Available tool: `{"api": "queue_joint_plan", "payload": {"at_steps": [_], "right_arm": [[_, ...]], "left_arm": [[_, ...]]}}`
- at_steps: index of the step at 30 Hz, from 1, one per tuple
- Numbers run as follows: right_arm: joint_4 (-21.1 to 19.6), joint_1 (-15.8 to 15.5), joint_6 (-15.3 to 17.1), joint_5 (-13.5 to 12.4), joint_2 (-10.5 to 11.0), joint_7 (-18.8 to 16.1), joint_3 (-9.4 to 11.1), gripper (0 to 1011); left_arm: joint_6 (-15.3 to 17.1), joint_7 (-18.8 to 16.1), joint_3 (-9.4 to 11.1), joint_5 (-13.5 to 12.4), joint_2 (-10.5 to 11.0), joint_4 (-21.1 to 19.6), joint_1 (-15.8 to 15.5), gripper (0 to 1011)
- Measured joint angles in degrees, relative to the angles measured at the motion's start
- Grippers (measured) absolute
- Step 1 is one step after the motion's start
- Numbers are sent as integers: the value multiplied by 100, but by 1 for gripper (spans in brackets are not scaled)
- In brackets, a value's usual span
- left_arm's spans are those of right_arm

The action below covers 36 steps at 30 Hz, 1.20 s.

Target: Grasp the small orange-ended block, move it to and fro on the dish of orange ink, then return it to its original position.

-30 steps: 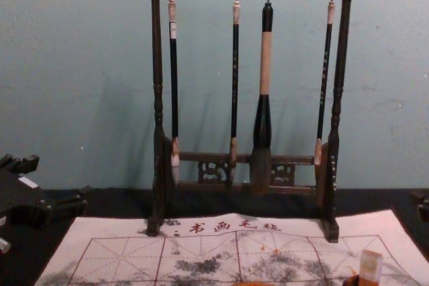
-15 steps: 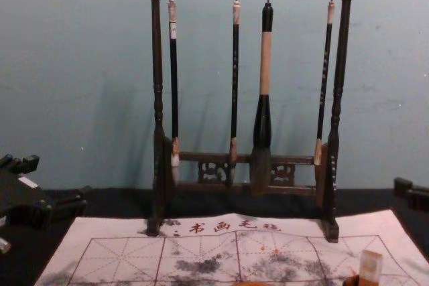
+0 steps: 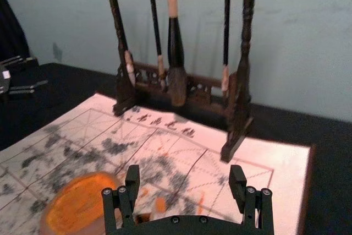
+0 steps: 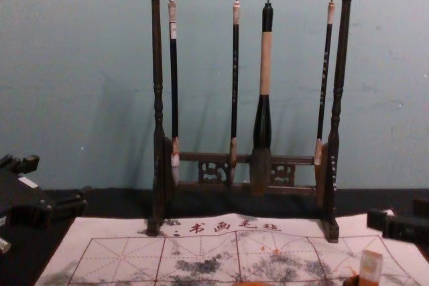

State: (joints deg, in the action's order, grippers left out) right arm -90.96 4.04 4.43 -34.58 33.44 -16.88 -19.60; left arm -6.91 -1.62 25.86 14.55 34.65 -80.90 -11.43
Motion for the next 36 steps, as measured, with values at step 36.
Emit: {"api": "queue_joint_plan", "payload": {"at_steps": [36], "right_arm": [[346,175,976,-196,-284,-401,-96,1002]], "left_arm": [[0,0,0,0,0,0,0,1001]]}}
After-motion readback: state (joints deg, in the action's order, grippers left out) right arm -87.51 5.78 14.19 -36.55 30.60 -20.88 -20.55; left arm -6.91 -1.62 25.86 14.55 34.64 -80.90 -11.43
